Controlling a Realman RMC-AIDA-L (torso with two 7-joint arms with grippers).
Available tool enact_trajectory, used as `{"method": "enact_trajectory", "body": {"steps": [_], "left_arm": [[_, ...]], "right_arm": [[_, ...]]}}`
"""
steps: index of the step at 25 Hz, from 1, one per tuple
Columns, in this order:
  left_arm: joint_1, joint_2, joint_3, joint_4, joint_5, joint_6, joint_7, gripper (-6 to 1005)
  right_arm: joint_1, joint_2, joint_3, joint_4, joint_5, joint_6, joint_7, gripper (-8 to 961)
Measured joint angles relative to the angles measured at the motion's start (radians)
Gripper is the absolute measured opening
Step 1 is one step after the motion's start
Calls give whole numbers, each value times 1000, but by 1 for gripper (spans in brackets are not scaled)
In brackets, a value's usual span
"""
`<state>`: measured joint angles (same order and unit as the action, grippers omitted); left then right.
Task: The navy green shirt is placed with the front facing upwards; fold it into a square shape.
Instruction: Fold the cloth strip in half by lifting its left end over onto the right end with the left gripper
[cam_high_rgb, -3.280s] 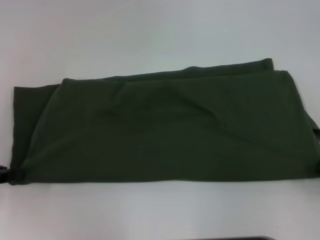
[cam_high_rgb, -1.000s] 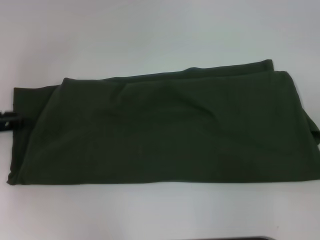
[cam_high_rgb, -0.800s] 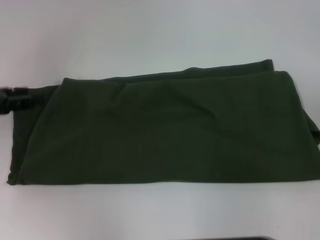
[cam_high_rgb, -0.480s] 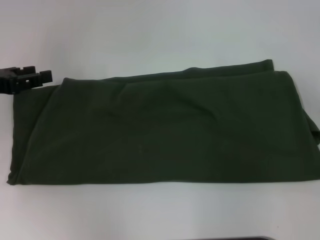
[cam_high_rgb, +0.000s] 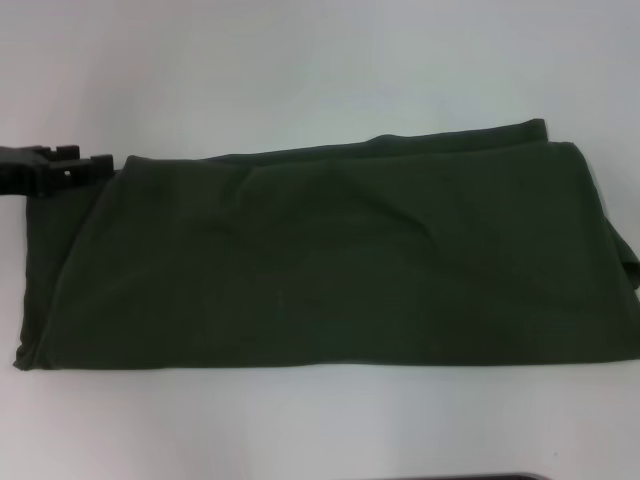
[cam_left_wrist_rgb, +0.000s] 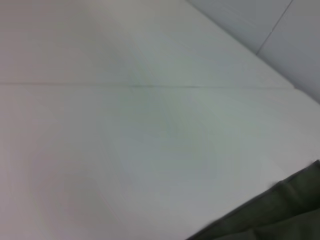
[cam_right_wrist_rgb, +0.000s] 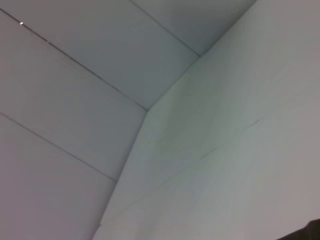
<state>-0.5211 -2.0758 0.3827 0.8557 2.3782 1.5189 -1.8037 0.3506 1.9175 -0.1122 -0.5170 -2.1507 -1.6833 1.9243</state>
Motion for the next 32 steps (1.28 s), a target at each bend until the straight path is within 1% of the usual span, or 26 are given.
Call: {"method": "enact_trajectory", "body": {"steps": [5, 12, 21, 26, 32], "left_arm": [[-2, 0, 62, -40, 13, -92, -2, 631], [-11, 2, 76, -53, 72, -140, -24, 630], [-13, -1, 104, -67, 83, -156, -25, 628], [-15, -1, 104, -65, 84, -165, -25, 627], [-24, 7, 103, -60, 84, -154, -25, 626]], "right_arm": [[-1, 4, -1, 3, 0, 8, 0, 812], [-6, 11, -3, 6, -2, 9, -7, 812], [-8, 13, -3, 9, -2, 10, -8, 811], [-7, 14, -3, 9, -2, 10, -8, 811], [-8, 14, -3, 9, -3, 12, -8, 811]]}}
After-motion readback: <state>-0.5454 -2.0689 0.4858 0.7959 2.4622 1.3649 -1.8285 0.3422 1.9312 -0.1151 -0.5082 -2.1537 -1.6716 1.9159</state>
